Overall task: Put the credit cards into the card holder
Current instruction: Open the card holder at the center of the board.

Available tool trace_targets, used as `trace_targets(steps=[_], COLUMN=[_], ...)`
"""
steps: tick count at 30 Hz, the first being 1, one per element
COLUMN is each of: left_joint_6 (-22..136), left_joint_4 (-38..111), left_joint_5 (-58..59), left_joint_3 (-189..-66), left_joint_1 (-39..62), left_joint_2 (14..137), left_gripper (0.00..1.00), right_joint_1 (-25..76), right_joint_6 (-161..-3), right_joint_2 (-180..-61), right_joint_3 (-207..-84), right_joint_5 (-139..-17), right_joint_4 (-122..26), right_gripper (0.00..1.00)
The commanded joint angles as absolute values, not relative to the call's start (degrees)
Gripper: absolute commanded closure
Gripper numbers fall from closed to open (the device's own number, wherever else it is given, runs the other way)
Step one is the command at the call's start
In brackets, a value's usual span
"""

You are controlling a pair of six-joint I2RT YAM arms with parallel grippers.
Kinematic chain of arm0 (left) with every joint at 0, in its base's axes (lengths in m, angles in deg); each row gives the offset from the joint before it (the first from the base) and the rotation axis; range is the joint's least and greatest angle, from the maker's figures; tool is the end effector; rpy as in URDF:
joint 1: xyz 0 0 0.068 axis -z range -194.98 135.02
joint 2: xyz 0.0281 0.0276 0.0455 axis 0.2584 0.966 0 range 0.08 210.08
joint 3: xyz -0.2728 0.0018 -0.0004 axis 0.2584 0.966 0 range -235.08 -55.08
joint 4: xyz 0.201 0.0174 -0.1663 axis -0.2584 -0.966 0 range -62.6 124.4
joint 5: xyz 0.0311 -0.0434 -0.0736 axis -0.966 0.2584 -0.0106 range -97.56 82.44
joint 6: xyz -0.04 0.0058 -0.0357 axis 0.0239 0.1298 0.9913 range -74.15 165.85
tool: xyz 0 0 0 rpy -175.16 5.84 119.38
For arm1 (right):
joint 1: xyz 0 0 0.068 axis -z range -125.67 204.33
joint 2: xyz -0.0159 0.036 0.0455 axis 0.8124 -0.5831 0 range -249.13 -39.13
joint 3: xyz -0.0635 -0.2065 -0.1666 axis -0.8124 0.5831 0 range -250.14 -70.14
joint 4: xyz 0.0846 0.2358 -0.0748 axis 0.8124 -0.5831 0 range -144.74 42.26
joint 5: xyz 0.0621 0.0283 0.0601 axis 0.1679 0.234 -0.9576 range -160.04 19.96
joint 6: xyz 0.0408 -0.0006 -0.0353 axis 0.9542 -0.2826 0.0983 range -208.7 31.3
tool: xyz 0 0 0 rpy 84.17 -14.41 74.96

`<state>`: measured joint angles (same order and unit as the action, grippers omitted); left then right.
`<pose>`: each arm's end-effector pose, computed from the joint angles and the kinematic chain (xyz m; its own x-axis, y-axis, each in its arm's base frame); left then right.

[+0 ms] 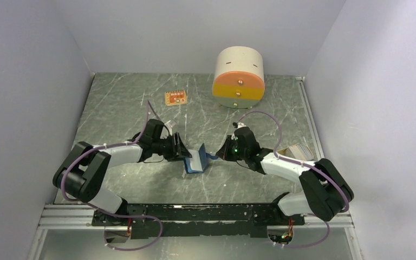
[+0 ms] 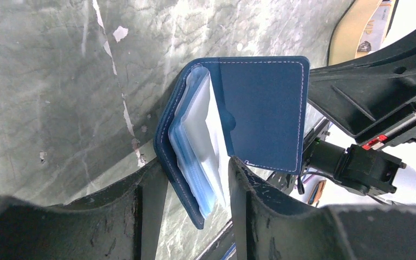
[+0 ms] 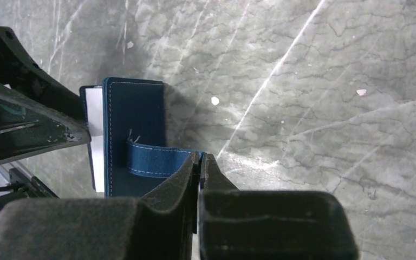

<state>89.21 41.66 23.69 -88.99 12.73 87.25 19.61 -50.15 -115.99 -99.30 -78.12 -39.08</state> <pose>0.2341 -0.1438 0.1416 -0.9550 -0.1615 -0.2489 0.0838 0.6582 -0.7482 0.2061 0.1488 0.1609 -0.8121 0.1879 -0.5524 -0.1887 0.8113 0.5533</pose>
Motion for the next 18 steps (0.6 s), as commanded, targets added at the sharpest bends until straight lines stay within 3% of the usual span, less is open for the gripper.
trace_targets(steps=[1,7,18], left_joint_6=[89.33,88.40,88.44], left_joint_4=[44.03,42.84,44.32], left_joint_5=[25.21,25.62,25.52], left_joint_3=[-89.06,-88.22,-85.98], left_joint_1=[13.54,13.88,14.02], left_joint_2=[87.55,86.31,84.88], left_gripper=[0.51,0.46,0.50], right_joint_1=[20.26,20.40,20.58], right_joint_6=[-50.82,-52.02,-52.35], right_joint_2=[-115.73,-116.00,-116.17], right_joint_3=[-98.09,-98.20,-98.37], right_joint_5=[-77.15,-74.77,-74.55], right_joint_4=[-39.69,-41.43,-41.80], right_gripper=[1.00,1.00,1.00])
